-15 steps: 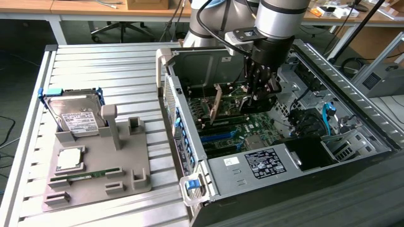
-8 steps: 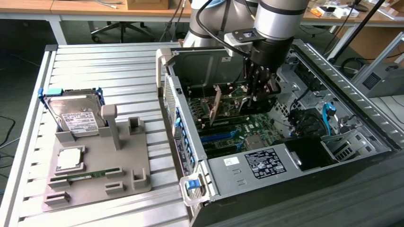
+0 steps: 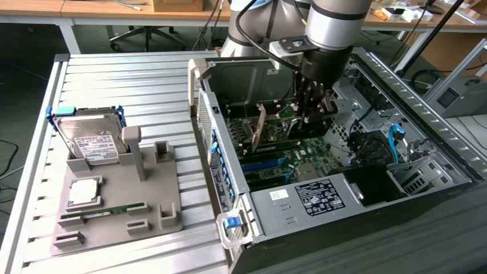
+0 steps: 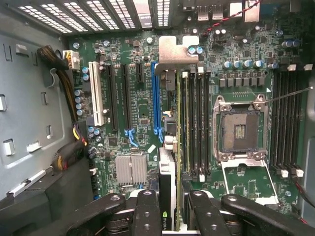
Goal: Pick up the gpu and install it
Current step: 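Insert the gpu into the slot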
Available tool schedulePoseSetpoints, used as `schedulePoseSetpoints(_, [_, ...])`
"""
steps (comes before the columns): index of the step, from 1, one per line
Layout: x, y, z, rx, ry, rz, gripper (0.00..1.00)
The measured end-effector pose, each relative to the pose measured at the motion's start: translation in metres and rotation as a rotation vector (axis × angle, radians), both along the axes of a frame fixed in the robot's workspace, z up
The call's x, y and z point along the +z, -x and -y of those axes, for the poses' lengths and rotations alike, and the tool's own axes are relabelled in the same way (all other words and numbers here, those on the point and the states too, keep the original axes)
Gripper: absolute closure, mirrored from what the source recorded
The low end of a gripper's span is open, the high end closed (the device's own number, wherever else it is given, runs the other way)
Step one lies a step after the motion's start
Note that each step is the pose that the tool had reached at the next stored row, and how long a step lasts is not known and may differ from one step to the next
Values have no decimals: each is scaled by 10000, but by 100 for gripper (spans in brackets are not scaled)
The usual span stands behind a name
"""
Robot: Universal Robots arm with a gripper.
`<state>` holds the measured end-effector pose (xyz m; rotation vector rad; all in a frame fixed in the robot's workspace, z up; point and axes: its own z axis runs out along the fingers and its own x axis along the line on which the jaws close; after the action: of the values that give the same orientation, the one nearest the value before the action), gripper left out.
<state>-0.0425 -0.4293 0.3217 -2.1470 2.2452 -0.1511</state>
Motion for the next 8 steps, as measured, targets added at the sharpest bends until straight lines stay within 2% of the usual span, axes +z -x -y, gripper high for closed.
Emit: schedulePoseSetpoints(8, [-41, 51, 0, 1, 2, -1, 73])
